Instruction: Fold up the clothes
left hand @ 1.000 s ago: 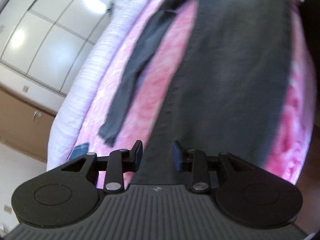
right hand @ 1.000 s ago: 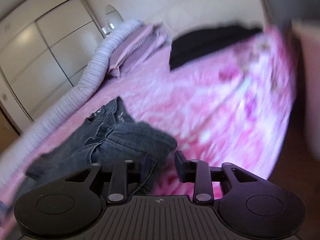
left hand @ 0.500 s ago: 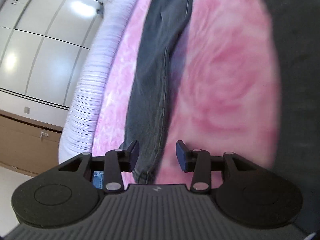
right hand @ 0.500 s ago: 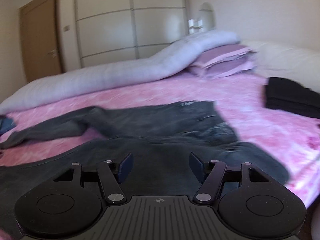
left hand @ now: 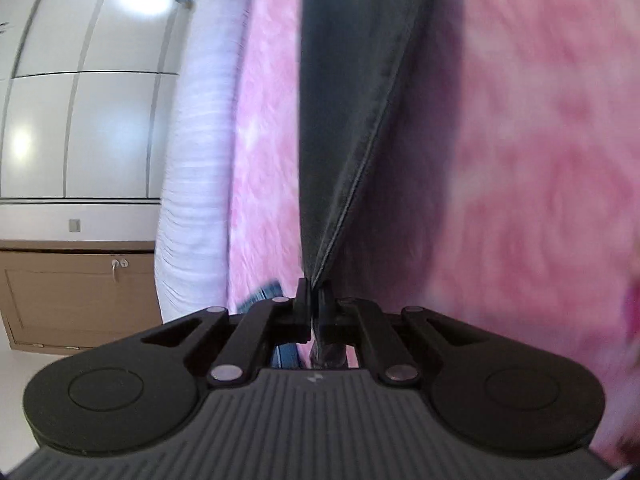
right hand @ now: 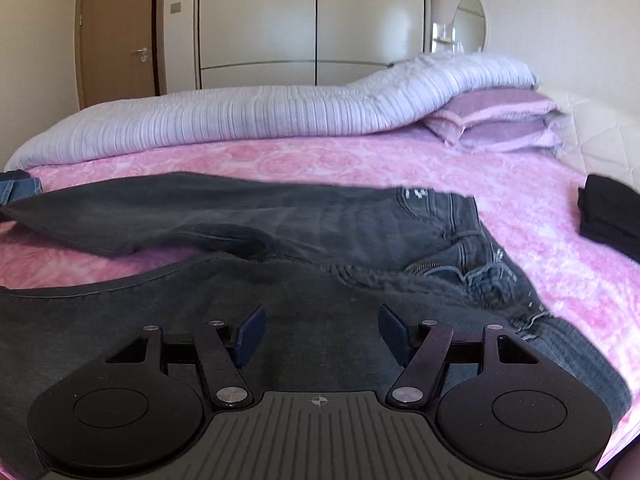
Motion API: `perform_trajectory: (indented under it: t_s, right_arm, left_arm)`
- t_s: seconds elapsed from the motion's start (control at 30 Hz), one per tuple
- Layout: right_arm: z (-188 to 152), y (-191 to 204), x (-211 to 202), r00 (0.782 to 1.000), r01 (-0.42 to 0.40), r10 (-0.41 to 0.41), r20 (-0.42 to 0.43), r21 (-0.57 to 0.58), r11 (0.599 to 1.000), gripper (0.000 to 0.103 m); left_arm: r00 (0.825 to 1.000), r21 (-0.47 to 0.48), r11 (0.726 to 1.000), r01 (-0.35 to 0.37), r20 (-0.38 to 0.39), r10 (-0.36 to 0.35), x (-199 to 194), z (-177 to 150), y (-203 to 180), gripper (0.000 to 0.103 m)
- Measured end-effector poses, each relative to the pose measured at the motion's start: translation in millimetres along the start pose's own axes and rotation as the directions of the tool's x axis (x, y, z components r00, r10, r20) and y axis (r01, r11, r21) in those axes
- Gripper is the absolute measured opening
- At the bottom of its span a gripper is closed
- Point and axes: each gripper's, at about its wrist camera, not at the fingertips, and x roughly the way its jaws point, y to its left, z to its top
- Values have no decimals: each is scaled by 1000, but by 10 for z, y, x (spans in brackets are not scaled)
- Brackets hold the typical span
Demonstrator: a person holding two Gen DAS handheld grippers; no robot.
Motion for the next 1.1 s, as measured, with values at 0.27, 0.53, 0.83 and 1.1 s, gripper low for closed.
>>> perform_trajectory:
  t_s: [0.27,0.53,0.83,1.1]
  right_arm:
    - [-8,-293,60,998,-8,10,-63,34,999,66]
    - [121,-1062,-19,998,49,-43,-42,165,985,66]
    - [610,-1969,622,977,-76,120,-176,237,969,66]
    - [559,-2095,1091,913,-161,155,-377,15,987,62]
  left_arm:
    - [998,-55,998,23,-52,-26,-129,-36,-34,16]
    - [990,-215,975,51,137,-22,-855,407,369,26]
    - [815,-153,947,281,560,-152,-1383,2331,444,34]
    - [628,-3,919,394,731,-267,-1576,3855,148,36]
